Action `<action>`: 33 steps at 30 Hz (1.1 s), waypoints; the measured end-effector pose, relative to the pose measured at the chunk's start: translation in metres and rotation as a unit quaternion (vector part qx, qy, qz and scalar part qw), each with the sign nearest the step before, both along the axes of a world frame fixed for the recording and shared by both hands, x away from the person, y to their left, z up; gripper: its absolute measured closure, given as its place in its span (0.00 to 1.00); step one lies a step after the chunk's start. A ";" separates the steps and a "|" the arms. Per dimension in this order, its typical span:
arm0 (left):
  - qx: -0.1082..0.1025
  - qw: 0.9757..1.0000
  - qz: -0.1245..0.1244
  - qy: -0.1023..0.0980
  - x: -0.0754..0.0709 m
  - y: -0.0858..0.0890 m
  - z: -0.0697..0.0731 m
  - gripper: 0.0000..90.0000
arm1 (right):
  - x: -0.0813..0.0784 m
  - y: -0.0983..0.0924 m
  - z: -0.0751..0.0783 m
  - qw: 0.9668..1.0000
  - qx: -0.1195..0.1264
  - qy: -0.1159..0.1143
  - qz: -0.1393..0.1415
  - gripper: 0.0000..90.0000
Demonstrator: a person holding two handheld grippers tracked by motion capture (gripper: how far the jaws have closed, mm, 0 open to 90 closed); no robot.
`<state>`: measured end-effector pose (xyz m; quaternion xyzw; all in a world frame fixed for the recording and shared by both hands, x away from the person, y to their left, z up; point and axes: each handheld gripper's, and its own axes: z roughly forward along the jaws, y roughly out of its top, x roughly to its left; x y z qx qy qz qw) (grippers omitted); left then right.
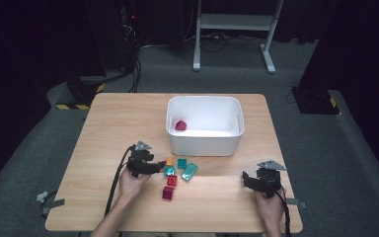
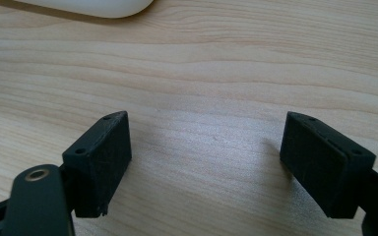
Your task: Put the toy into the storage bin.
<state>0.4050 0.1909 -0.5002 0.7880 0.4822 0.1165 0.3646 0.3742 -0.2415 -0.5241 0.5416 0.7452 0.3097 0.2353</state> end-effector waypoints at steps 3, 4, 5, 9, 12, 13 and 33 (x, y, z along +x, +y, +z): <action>-0.004 1.000 0.004 0.002 0.001 0.000 -0.003 0.43 | 0.000 0.000 0.000 1.000 0.000 0.000 0.000 0.22; -0.003 1.000 0.004 0.004 0.000 -0.001 -0.004 0.43 | 0.000 0.000 0.000 1.000 0.000 0.000 0.000 0.22; -0.001 1.000 0.003 0.004 0.000 -0.001 -0.004 0.42 | 0.000 0.000 0.000 1.000 0.000 0.000 0.000 0.22; -0.005 1.000 0.006 0.003 0.000 -0.002 -0.006 0.42 | 0.000 0.000 0.000 1.000 0.000 0.000 0.000 0.22; -0.006 1.000 0.009 0.001 0.000 -0.002 -0.006 0.42 | 0.000 0.000 0.000 1.000 0.000 0.000 0.000 0.22; -0.006 1.000 0.009 0.001 0.000 -0.002 -0.006 0.42 | 0.000 0.000 0.000 1.000 0.000 0.000 0.000 0.22; -0.006 1.000 0.018 -0.005 -0.003 0.000 -0.007 0.43 | 0.000 0.000 0.000 1.000 0.000 0.000 0.000 0.22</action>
